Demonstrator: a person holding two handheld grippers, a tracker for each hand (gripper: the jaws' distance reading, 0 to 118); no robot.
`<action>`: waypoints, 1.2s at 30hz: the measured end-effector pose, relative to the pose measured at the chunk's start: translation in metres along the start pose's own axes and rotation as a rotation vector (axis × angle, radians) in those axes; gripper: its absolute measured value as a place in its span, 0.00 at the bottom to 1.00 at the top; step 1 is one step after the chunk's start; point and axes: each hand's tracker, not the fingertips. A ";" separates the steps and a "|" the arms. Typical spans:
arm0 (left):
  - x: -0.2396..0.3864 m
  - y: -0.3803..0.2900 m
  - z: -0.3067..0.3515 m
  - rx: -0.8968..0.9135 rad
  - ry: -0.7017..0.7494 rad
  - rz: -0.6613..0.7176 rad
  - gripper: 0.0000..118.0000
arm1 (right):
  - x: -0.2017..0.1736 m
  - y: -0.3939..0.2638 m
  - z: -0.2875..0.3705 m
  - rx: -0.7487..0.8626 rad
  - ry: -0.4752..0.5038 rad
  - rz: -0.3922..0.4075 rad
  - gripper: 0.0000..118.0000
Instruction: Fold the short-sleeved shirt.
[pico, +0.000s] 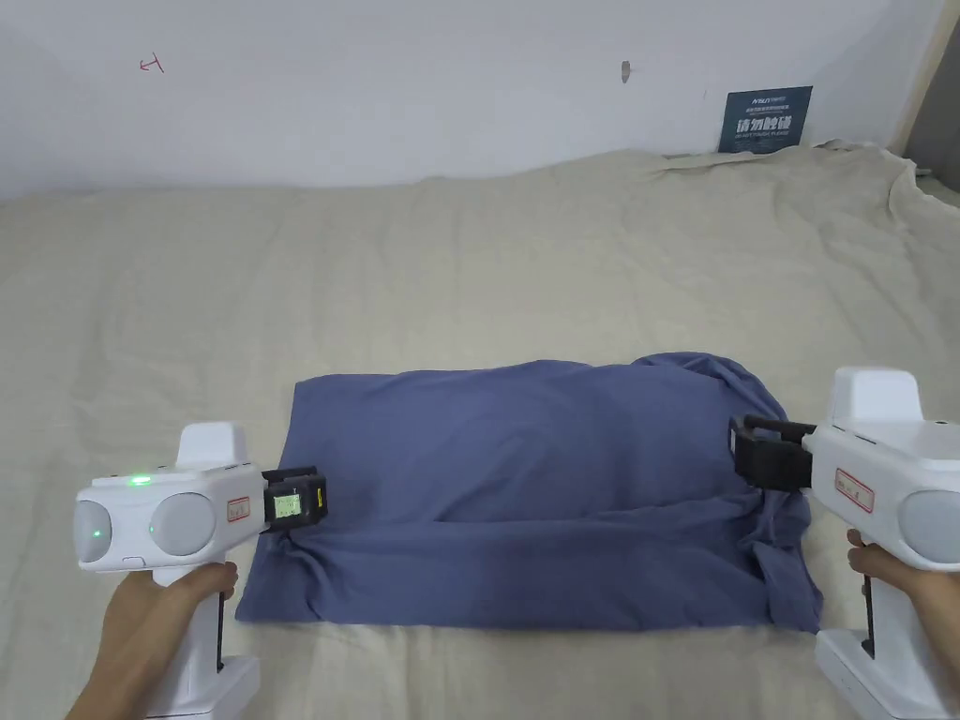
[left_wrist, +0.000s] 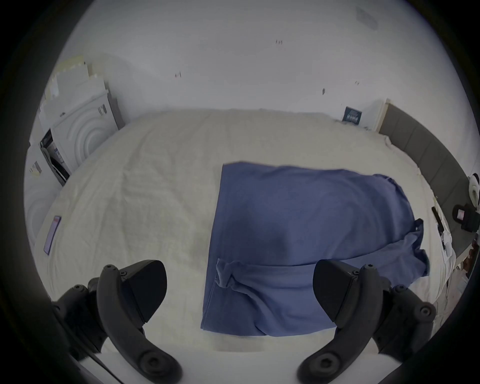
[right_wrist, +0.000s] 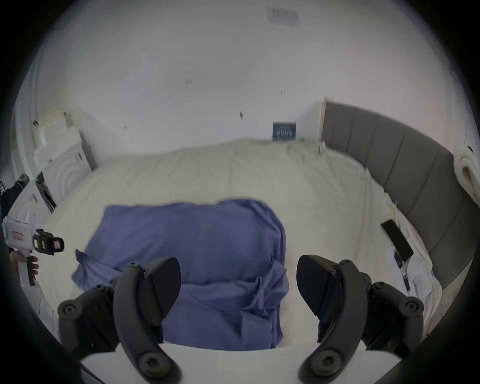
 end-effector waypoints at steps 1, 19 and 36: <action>0.001 -0.001 0.010 0.021 -0.003 0.003 0.98 | -0.004 0.001 0.012 0.031 0.000 0.003 0.80; 0.027 -0.055 0.081 0.270 -0.061 -0.031 0.00 | -0.018 -0.044 0.081 0.190 -0.067 0.085 0.00; -0.012 -0.044 -0.011 -0.139 -0.040 0.050 0.35 | -0.013 -0.041 0.073 0.145 -0.066 0.069 0.00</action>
